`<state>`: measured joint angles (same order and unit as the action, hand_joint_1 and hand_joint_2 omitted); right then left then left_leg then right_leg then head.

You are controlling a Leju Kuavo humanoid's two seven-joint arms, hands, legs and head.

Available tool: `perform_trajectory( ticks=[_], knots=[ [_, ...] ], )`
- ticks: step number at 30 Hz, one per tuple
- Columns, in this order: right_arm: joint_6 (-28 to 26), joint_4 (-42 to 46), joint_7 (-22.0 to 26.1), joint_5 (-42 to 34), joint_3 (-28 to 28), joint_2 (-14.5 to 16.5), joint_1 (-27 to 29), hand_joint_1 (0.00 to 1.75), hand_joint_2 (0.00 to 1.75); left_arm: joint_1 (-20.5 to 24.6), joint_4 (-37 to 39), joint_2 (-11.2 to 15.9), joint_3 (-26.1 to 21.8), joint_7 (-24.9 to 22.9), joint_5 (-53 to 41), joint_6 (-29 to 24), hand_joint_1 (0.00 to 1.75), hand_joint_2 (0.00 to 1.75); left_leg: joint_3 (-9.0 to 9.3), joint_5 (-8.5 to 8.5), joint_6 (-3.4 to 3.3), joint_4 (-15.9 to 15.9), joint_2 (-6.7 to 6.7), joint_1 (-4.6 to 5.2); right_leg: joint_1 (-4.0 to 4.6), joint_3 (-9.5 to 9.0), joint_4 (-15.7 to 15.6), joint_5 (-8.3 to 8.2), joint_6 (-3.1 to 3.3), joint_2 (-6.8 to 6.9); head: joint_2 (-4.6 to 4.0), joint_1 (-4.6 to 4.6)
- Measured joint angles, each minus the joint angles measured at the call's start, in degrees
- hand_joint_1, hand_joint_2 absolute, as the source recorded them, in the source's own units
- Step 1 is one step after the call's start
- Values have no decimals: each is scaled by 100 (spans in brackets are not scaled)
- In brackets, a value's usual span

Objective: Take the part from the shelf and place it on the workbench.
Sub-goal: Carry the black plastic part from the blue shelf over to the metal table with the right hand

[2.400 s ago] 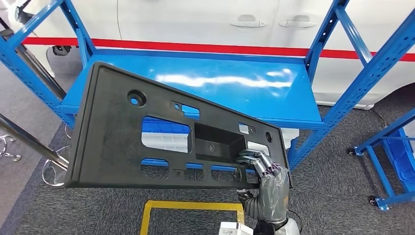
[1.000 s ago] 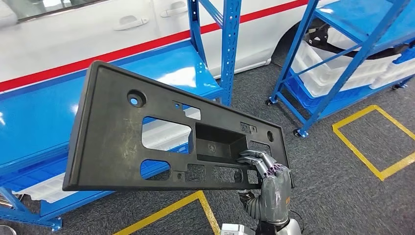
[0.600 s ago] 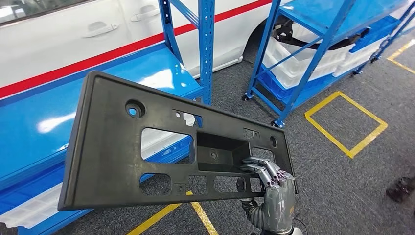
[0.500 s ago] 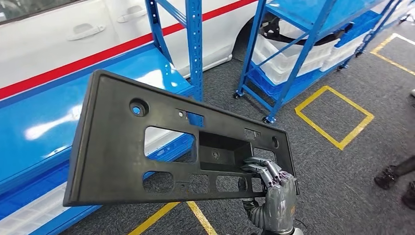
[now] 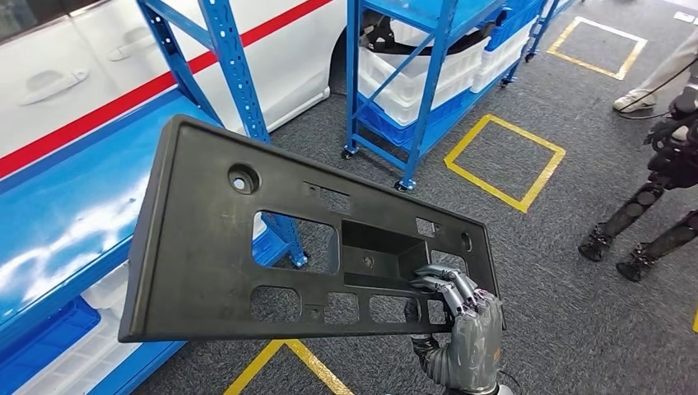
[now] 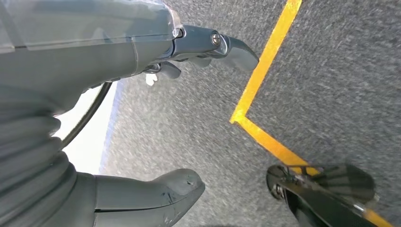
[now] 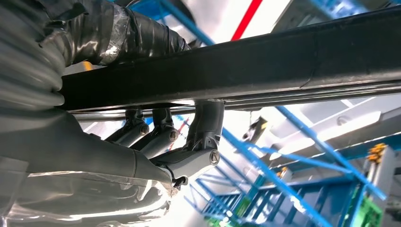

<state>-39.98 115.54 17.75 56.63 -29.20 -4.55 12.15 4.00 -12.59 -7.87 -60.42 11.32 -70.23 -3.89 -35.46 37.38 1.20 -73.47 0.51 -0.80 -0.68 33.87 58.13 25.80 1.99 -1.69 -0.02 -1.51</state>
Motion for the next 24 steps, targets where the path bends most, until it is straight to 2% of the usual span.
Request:
perform_trajectory(
  ticks=[1,2,3,5,6,7,8,9,10,11,13,14,15,16,17,18,20,21,22,24],
  knots=[
    [0,-1,0,0,3,0,4,175,175,-9,0,0,-1,-3,0,0,0,175,-36,-68,-4,-45,-16,0,2,11,19,-1,0,-89,0,0],
    [0,-1,0,0,5,0,6,175,175,-15,0,0,-1,-6,0,0,0,175,41,-250,-12,156,-40,-3,0,17,40,0,-5,-179,0,0],
    [0,-1,0,0,7,0,6,175,175,-17,0,0,-2,-6,0,0,0,175,194,-484,-24,519,-109,-11,-3,20,62,2,-12,-264,-1,0],
    [0,-1,1,0,11,0,2,175,175,-16,0,1,-1,-5,1,0,0,175,475,-784,-58,1213,-430,-37,-1,50,106,0,-59,-420,0,-1],
    [0,-1,2,0,13,0,1,175,175,-17,0,1,0,-4,1,0,0,175,534,-829,-73,1388,-553,-41,-5,79,120,-11,-99,-490,0,-1],
    [0,-1,3,0,14,0,3,175,175,-14,0,1,1,-5,1,0,0,175,544,-819,-91,1443,-613,-35,-12,111,122,-32,-148,-563,1,-1],
    [-1,-1,4,0,15,0,8,175,175,-11,0,-1,0,-5,1,0,0,175,545,-835,-114,1464,-558,-25,-21,141,114,-59,-200,-641,1,-1],
    [-1,-1,4,0,16,-1,18,175,175,-5,0,-4,-1,-7,1,0,0,175,550,-862,-153,1485,-475,-28,-34,163,114,-73,-237,-662,0,-2],
    [-2,1,5,0,16,-1,26,175,175,1,0,-7,-1,-7,1,0,0,175,558,-894,-198,1514,-393,-32,-28,200,161,-40,-261,-579,0,-3],
    [-2,1,7,0,17,-2,26,175,175,1,0,-10,-1,-7,1,0,0,175,560,-925,-245,1546,-301,-35,-19,283,309,62,-274,-421,-1,-3],
    [-2,2,10,0,16,-4,20,175,175,-12,0,-10,-1,-6,0,0,0,175,543,-957,-302,1573,-113,-14,-8,588,946,428,-288,-34,-1,-3],
    [-2,1,10,0,16,-4,18,175,175,-23,0,-8,-1,-6,0,0,0,175,532,-960,-313,1572,-11,5,-16,766,1329,598,-300,63,-1,-2],
    [-2,-1,10,0,16,-4,21,175,175,-30,0,-6,-1,-6,0,-1,0,175,524,-960,-316,1570,88,19,-23,886,1605,686,-311,109,-1,-3],
    [-2,-2,9,0,16,-4,25,175,175,-31,0,-4,-2,-6,0,-1,0,175,521,-957,-315,1569,186,30,-27,905,1685,672,-316,136,0,-3],
    [-2,-2,9,0,17,-4,27,175,175,-25,0,-5,-2,-6,0,-1,0,175,524,-952,-310,1568,273,36,-26,798,1528,557,-314,163,0,-2],
    [-2,-2,9,0,17,-4,27,175,175,-17,0,-6,-1,-9,-1,-1,0,175,532,-945,-301,1568,349,39,-21,585,1176,385,-301,220,0,-3],
    [-2,-1,5,1,17,-4,23,175,175,-3,0,-11,0,-53,-14,3,0,175,553,-917,-261,1560,471,54,20,132,387,144,-240,464,0,-3],
    [-2,-1,1,4,17,-4,20,175,175,1,0,-13,1,-102,-31,12,0,175,564,-902,-234,1554,519,63,49,5,155,99,-206,544,-1,-3],
    [-2,-1,-7,8,19,-5,21,175,175,5,0,-16,1,-167,-56,28,0,175,575,-891,-203,1552,566,71,76,-37,60,100,-174,580,-1,-2],
    [-3,1,-21,25,27,-6,33,175,175,14,0,-23,3,-312,-107,85,0,175,600,-870,-143,1555,657,73,82,-29,33,66,-118,447,0,-2]
  ],
)
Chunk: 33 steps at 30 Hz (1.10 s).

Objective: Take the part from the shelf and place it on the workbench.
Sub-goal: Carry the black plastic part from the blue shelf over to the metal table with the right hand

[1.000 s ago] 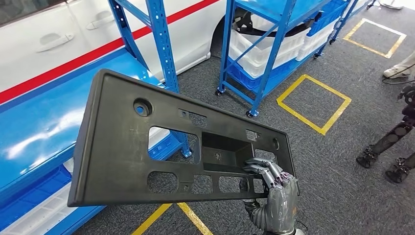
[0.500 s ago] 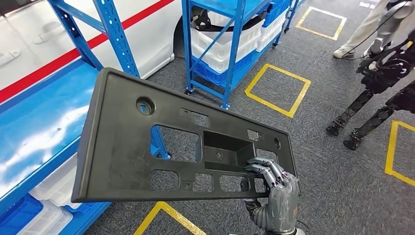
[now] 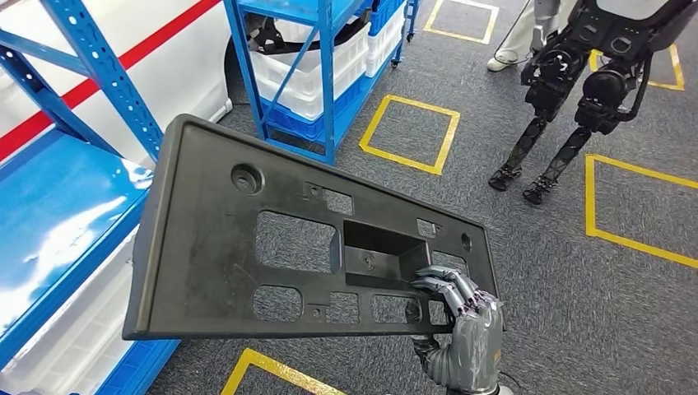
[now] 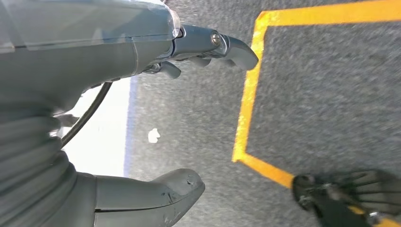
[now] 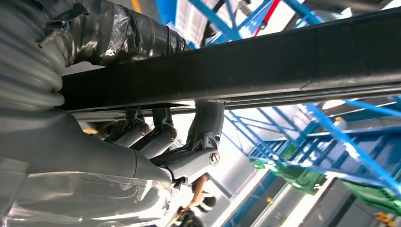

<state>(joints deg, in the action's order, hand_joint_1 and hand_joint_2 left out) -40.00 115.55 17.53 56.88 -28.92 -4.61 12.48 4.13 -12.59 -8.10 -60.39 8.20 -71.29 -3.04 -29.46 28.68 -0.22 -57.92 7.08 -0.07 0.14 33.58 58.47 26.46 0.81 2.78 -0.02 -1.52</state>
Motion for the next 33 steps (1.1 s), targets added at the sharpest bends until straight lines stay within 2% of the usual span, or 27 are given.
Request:
perform_trajectory(
  ticks=[1,2,4,5,6,7,8,9,11,12,13,15,16,18,19,20,21,22,23,24,26,27,28,29,31,32,33],
  knots=[
    [-1,7,-3,13,8,-1,11,175,175,2,0,-4,1,-64,-19,36,0,175,1,40,31,-31,-43,-9,-16,-6,-31,-22,30,-60,0,0],
    [-1,16,-2,28,17,-1,13,175,175,-1,0,-7,2,-113,-35,76,0,175,-36,138,57,-147,-159,-20,-36,-12,-62,-48,66,-122,0,1],
    [-2,32,4,61,31,-1,0,175,175,-14,1,-12,4,-164,-69,176,0,175,-283,498,98,-732,-498,-47,-54,-11,-94,-84,118,-243,0,1],
    [-2,32,4,70,33,-2,-14,175,175,-20,2,-18,5,-163,-87,233,0,175,-467,685,110,-1127,-602,-54,-52,2,-89,-93,133,-313,0,1],
    [-2,27,2,75,32,-3,-26,175,175,-23,4,-26,8,-144,-97,290,0,175,-626,797,121,-1454,-647,-59,-50,15,-81,-98,136,-391,0,1],
    [-2,16,-2,74,29,-3,-47,175,175,-22,7,-35,9,-118,-96,330,0,175,-707,794,127,-1606,-662,-63,-48,25,-67,-100,136,-471,0,1],
    [-1,0,-2,61,21,-3,-81,175,175,-16,8,-42,10,-90,-87,349,0,175,-688,675,131,-1540,-669,-68,-50,34,-45,-101,132,-556,0,2],
    [-1,-21,10,35,10,2,-125,175,175,-6,9,-45,11,-64,-75,354,0,175,-561,464,132,-1250,-701,-79,-55,43,-16,-97,121,-643,-1,2],
    [-1,-66,51,-34,-14,22,-221,175,175,8,10,-51,11,-30,-67,334,0,175,-226,122,125,-494,-958,-113,-60,77,63,-81,76,-799,-1,2],
    [-1,-89,68,-66,-24,34,-264,175,175,7,11,-58,11,-17,-69,321,0,175,-121,48,109,-249,-1082,-123,-64,103,92,-82,37,-869,-1,2],
    [0,-111,75,-86,-31,42,-297,175,175,1,13,-69,11,-10,-69,309,0,175,-82,47,88,-145,-1168,-120,-69,129,107,-90,-5,-930,-1,1],
    [1,-148,79,-112,-40,45,-337,175,175,-9,15,-95,11,-11,-60,293,0,175,-72,28,12,-120,-1091,-94,-89,169,85,-135,-97,-1055,-1,0],
    [0,-157,87,-119,-40,45,-339,175,175,-13,15,-108,11,-15,-56,290,0,175,-64,-1,-37,-92,-1015,-89,-92,193,99,-127,-126,-1008,-1,0],
    [-1,-165,116,-141,-40,44,-356,175,175,-26,15,-133,11,-23,-55,282,0,175,-65,-64,-131,-30,-854,-91,-81,340,373,67,-166,-708,-1,-1],
    [-2,-170,134,-160,-41,44,-372,175,175,-35,15,-142,11,-30,-54,279,0,175,-73,-79,-157,-19,-769,-77,-78,482,677,254,-177,-508,0,-1],
    [-2,-180,145,-186,-42,43,-391,175,175,-46,15,-146,11,-35,-53,281,0,175,-85,-84,-171,-16,-686,-60,-80,658,1057,449,-193,-396,0,-2],
    [-1,-193,153,-213,-43,43,-403,175,175,-57,15,-146,11,-41,-51,286,0,175,-95,-83,-175,-17,-593,-45,-86,815,1404,590,-205,-348,0,-2],
    [-1,-208,159,-237,-43,43,-409,175,175,-63,15,-144,11,-44,-45,294,0,175,-101,-79,-176,-19,-502,-34,-90,897,1607,637,-209,-325,1,-2],
    [-1,-223,164,-261,-43,43,-412,175,175,-63,15,-140,11,-46,-37,303,0,175,-101,-75,-175,-19,-415,-27,-90,871,1602,580,-205,-305,0,-3],
    [-1,-234,172,-284,-42,43,-417,175,175,-57,15,-138,11,-47,-27,313,0,175,-96,-68,-171,-19,-339,-20,-86,723,1364,435,-191,-267,0,-3],
    [-1,-246,200,-319,-42,43,-442,175,175,-42,15,-137,11,-48,-12,325,0,175,-72,-42,-145,-22,-211,2,-38,260,572,132,-127,-29,-1,-3],
    [-1,-248,215,-328,-43,44,-459,175,175,-38,15,-137,11,-48,-9,328,0,175,-61,-27,-123,-24,-157,15,-2,94,264,53,-88,82,-1,-2],
    [-1,-250,227,-337,-44,44,-475,175,175,-33,15,-137,11,-47,-5,328,0,175,-52,-12,-96,-27,-103,25,31,8,88,30,-54,154,-1,-2],
    [-1,-252,236,-349,-44,44,-486,175,175,-26,15,-137,10,-42,6,327,0,175,-43,-1,-69,-24,-47,33,59,2,37,45,-29,154,-1,-2],
    [-2,-255,263,-376,-42,44,-486,175,175,3,15,-136,8,-3,47,326,0,175,-15,28,-16,-22,29,33,40,5,-9,10,20,3,-1,-2],
    [-2,-256,283,-388,-40,45,-485,175,175,14,15,-136,4,26,75,326,0,175,-29,84,13,-82,-62,27,19,-11,-44,-12,49,-65,0,-2],
    [-2,-256,303,-400,-38,48,-489,175,175,20,15,-135,-1,54,95,328,0,175,-98,200,40,-251,-220,20,-5,-30,-79,-35,77,-134,0,-1]
  ],
)
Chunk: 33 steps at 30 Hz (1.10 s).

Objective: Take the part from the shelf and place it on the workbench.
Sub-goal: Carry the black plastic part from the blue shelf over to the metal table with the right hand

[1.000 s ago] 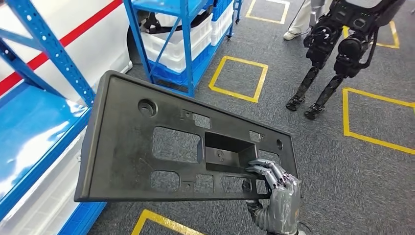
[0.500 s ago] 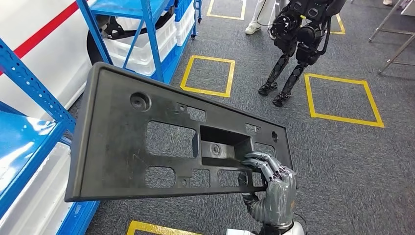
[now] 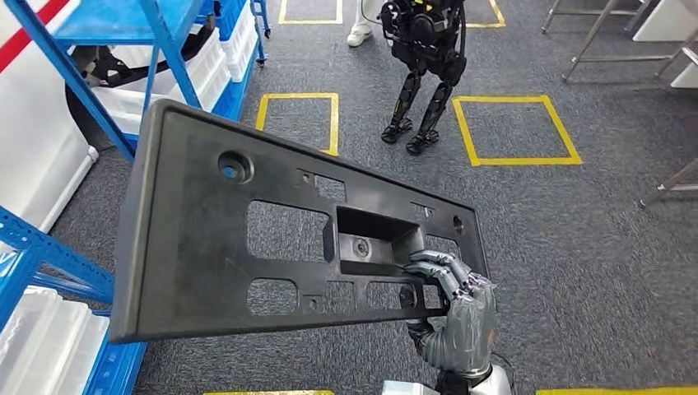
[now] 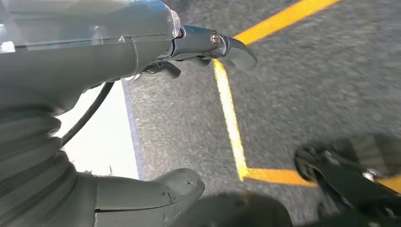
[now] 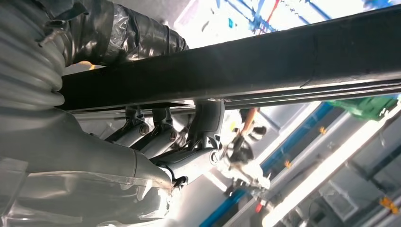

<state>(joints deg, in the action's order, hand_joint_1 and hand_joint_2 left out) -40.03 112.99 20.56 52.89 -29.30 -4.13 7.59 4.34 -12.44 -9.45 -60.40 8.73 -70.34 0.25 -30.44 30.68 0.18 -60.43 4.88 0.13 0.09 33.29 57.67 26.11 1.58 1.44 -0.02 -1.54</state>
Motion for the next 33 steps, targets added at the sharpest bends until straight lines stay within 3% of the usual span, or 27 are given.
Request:
perform_trajectory(
  ticks=[2,4,5,6,7,8,9,11,13,14,15,17,19,20,21,22,23,25,26,28,30,32,33],
  knots=[
    [0,-2,25,-17,5,9,-12,175,175,-5,0,1,-10,29,20,7,0,175,-321,360,39,-678,-358,-23,-22,-15,-23,-18,33,-133,1,0],
    [1,-9,32,-22,8,20,-12,175,175,-23,0,1,-14,35,22,14,0,175,-669,578,58,-1352,-451,-31,-23,-13,-11,-17,41,-300,1,1],
    [1,-14,33,-23,9,23,-10,175,175,-32,0,1,-15,35,23,17,0,175,-730,517,62,-1426,-458,-37,-26,-14,0,-15,40,-394,0,1],
    [1,-18,33,-24,9,25,-9,175,175,-36,0,3,-16,35,23,17,0,175,-682,340,63,-1261,-476,-46,-32,-17,17,-10,32,-491,0,1],
    [1,-21,33,-25,10,27,-8,175,175,-37,0,6,-16,36,24,17,0,175,-540,92,65,-897,-536,-62,-41,-18,42,1,17,-584,0,1],
    [1,-22,33,-26,11,27,-9,175,175,-35,0,9,-17,37,24,17,0,175,-378,-100,67,-504,-694,-88,-47,-9,73,16,-5,-667,-1,1],
    [1,-22,33,-26,13,28,-12,175,175,-36,0,12,-17,38,23,17,0,175,-245,-228,62,-172,-856,-112,-48,14,114,31,-34,-743,-1,-1],
    [1,-24,34,-26,16,29,-15,175,175,-34,0,14,-19,42,22,16,0,175,-144,-263,29,83,-1060,-127,-59,81,156,29,-106,-880,-1,-1],
    [0,-24,37,-26,16,31,-9,175,175,-26,0,14,-19,44,23,15,0,175,-136,-294,-48,117,-931,-114,-81,135,149,-2,-180,-1000,-1,-1],
    [-1,-24,38,-26,16,31,-4,175,175,-20,0,14,-19,43,23,15,0,175,-132,-316,-92,141,-851,-114,-75,164,183,21,-207,-930,-1,-1],
    [-1,-23,38,-26,16,31,-5,175,175,-15,0,14,-19,43,24,15,0,175,-129,-337,-133,169,-763,-118,-64,230,302,102,-228,-780,-1,-1],
    [-1,-24,39,-26,15,31,-12,175,175,-19,0,15,-20,44,25,17,0,175,-130,-352,-183,198,-588,-102,-42,504,872,426,-261,-367,-1,-2],
    [0,-34,40,-29,14,31,-16,175,175,-41,0,16,-22,44,36,40,0,175,-135,-341,-205,199,-394,-73,-50,831,1550,705,-284,-198,-1,-2],
    [1,-44,42,-34,14,31,-15,175,175,-50,0,20,-27,44,45,66,0,175,-134,-333,-212,199,-299,-63,-52,891,1685,714,-284,-174,-1,-2],
    [1,-54,44,-39,14,31,-15,175,175,-53,0,23,-37,44,53,97,0,175,-131,-326,-216,199,-212,-56,-50,836,1597,619,-275,-156,0,-2],
    [1,-60,46,-43,14,31,-15,175,175,-48,0,27,-46,48,57,123,0,175,-123,-319,-215,199,-134,-49,-41,658,1288,444,-252,-114,0,-2],
    [0,-63,46,-41,14,31,-16,175,175,-40,0,30,-55,62,56,137,0,175,-109,-310,-210,199,-68,-42,-20,419,872,273,-216,-8,0,-2],
    [-1,-60,28,-23,14,31,-20,175,175,-26,0,31,-61,118,43,104,0,175,-81,-285,-174,195,44,-19,55,56,220,93,-124,243,0,-2],
    [-1,-54,10,-5,16,31,-19,175,175,-23,0,31,-62,156,38,59,0,175,-69,-274,-148,195,97,-15,90,-3,93,89,-87,305,-1,-1],
    [-2,-29,-37,58,33,32,3,175,175,-14,0,32,-62,259,28,-82,0,175,-38,-250,-88,208,202,-14,100,-12,39,74,-35,200,-1,-1],
    [-5,18,-76,144,63,36,66,175,175,-1,0,33,-62,362,-5,-256,0,175,-48,-131,-28,78,44,-21,50,-63,-42,24,15,64,0,1],
    [-7,56,-107,193,82,44,108,175,175,2,0,33,-60,387,-78,-314,0,175,-268,193,14,-469,-290,-45,7,-96,-90,-10,51,-65,0,3],
    [-7,62,-122,198,85,47,111,175,175,0,0,33,-57,372,-117,-284,0,175,-451,380,29,-860,-386,-56,-1,-95,-85,-13,61,-141,0,2]
  ],
)
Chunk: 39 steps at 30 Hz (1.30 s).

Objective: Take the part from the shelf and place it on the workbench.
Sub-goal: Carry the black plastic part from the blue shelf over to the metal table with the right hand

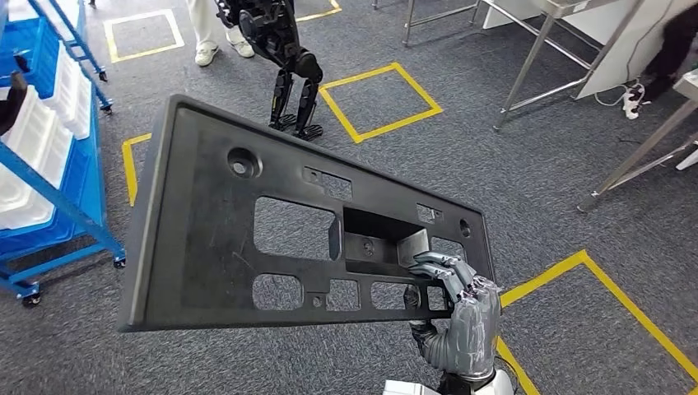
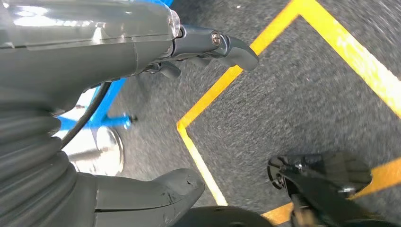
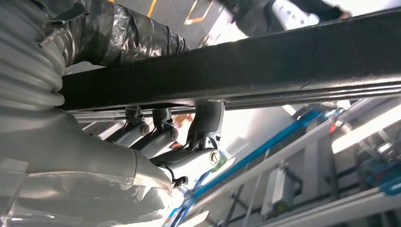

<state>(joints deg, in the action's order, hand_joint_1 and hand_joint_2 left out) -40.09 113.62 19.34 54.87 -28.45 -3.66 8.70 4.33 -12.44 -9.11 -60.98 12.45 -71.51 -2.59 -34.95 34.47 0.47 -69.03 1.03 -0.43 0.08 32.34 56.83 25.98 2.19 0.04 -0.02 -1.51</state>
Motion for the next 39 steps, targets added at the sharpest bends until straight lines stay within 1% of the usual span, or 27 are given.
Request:
perform_trajectory(
  ticks=[1,2,3,5,6,8,9,10,11,12,13,15,17,18,20,21,23,24,26,28,30,32,33,35,36,37,39],
  knots=[
    [1,1,-12,1,1,2,5,175,175,-4,0,0,3,-21,-28,40,0,175,-171,123,15,-342,-43,-9,-6,2,9,1,1,-86,-1,0],
    [1,2,-20,1,1,3,12,175,175,-7,0,0,5,-38,-43,70,0,175,-277,135,31,-526,-59,-19,-11,2,21,5,-1,-179,-1,0],
    [1,2,-25,1,2,3,20,175,175,-10,0,0,6,-48,-53,85,0,175,-286,26,43,-490,-67,-31,-19,1,39,11,-10,-276,0,0],
    [1,2,-26,1,2,3,29,175,175,-8,0,1,6,-56,-59,91,0,175,-29,-420,63,173,-183,-66,-42,2,99,43,-51,-458,0,0],
    [0,2,-26,1,2,3,28,175,175,-5,0,1,7,-56,-61,91,0,175,125,-572,68,545,-339,-85,-45,20,150,69,-86,-536,0,0],
    [1,8,-27,1,3,3,29,175,175,2,0,1,9,-56,-62,98,0,175,289,-670,40,926,-563,-102,-53,84,225,96,-160,-674,-1,-1],
    [2,13,-28,1,4,3,31,175,175,9,0,1,10,-63,-58,116,0,175,297,-647,12,940,-586,-92,-60,119,239,90,-200,-739,0,-1],
    [2,18,-34,-4,4,3,34,175,175,14,0,1,10,-82,-48,155,0,175,297,-662,-31,944,-515,-90,-73,144,233,74,-235,-806,0,-2],
    [2,22,-39,-11,4,3,36,175,175,20,0,3,9,-103,-28,211,0,175,301,-679,-72,966,-441,-89,-82,161,246,76,-264,-790,0,-2],
    [1,26,-43,-21,4,2,29,175,175,23,0,6,9,-123,-5,277,0,175,305,-698,-116,992,-366,-94,-77,202,315,124,-290,-669,0,-2],
    [1,29,-46,-33,4,2,12,175,175,20,0,8,8,-137,24,345,0,175,308,-713,-155,1016,-286,-98,-69,288,486,231,-313,-492,-1,-3],
    [1,32,-37,-57,3,1,-34,175,175,3,0,13,6,-152,81,460,0,175,304,-716,-201,1031,-122,-78,-67,617,1152,579,-352,-129,-1,-3],
    [2,26,-30,-86,2,0,-58,175,175,-22,0,18,-9,-172,148,551,0,175,302,-703,-211,1030,54,-60,-83,917,1739,771,-374,-42,0,-3],
    [2,21,-28,-98,2,-1,-59,175,175,-29,0,21,-24,-179,183,582,0,175,307,-693,-210,1030,137,-57,-85,932,1762,714,-374,-28,-1,-3],
    [3,14,-28,-116,2,-2,-64,175,175,-30,0,22,-51,-191,235,627,0,175,338,-668,-192,1030,282,-53,-70,611,1157,347,-338,81,-1,-4],
    [3,14,-27,-117,2,-1,-73,175,175,-30,0,22,-58,-198,247,642,0,175,359,-653,-177,1031,342,-48,-43,397,752,201,-304,217,-1,-3],
    [2,15,-27,-118,2,0,-104,175,175,-29,0,21,-67,-215,253,663,0,175,391,-620,-124,1030,451,-27,26,148,250,73,-219,401,-1,-2],
    [2,15,-28,-121,2,0,-116,175,175,-27,0,21,-73,-222,253,668,0,175,406,-608,-93,1036,507,-19,53,141,202,96,-187,402,-1,-2],
    [2,15,-30,-126,1,-1,-120,175,175,-11,0,23,-80,-228,253,671,0,175,444,-576,-27,1044,586,-15,41,140,168,71,-126,260,0,-2],
    [2,16,-30,-130,-1,1,-131,175,175,-1,0,29,-86,-230,253,674,0,175,399,-428,25,854,368,-26,-9,99,104,34,-62,133,1,-3],
    [2,15,-32,-134,-5,3,-158,175,175,-10,0,33,-94,-232,251,678,0,175,115,-84,52,222,42,-38,-33,75,79,18,-20,7,1,-2],
    [3,3,-37,-138,-9,4,-168,175,175,-29,0,33,-98,-237,241,680,0,175,-244,154,70,-460,-56,-41,-28,74,92,24,-6,-150,1,-2],
    [3,-4,-40,-141,-10,4,-168,175,175,-39,0,34,-99,-240,231,680,0,175,-323,108,74,-559,-65,-41,-27,71,104,30,-5,-241,1,-2],
    [3,-15,-45,-148,-11,5,-167,175,175,-50,0,38,-99,-244,209,677,0,175,-197,-270,64,-149,-112,-45,-31,63,143,50,-21,-419,0,-2],
    [3,-16,-44,-149,-11,6,-168,175,175,-51,0,39,-99,-244,199,675,0,175,-61,-487,54,197,-176,-51,-35,62,166,65,-34,-489,0,-2],
    [3,-16,-43,-150,-11,6,-168,175,175,-51,0,42,-99,-244,194,674,0,175,68,-625,38,500,-318,-61,-41,70,190,80,-50,-545,0,-2],
    [3,-16,-40,-150,-11,8,-176,175,175,-56,0,49,-99,-243,187,674,0,175,206,-697,8,855,-596,-81,-48,124,249,99,-102,-655,0,-3]
  ],
)
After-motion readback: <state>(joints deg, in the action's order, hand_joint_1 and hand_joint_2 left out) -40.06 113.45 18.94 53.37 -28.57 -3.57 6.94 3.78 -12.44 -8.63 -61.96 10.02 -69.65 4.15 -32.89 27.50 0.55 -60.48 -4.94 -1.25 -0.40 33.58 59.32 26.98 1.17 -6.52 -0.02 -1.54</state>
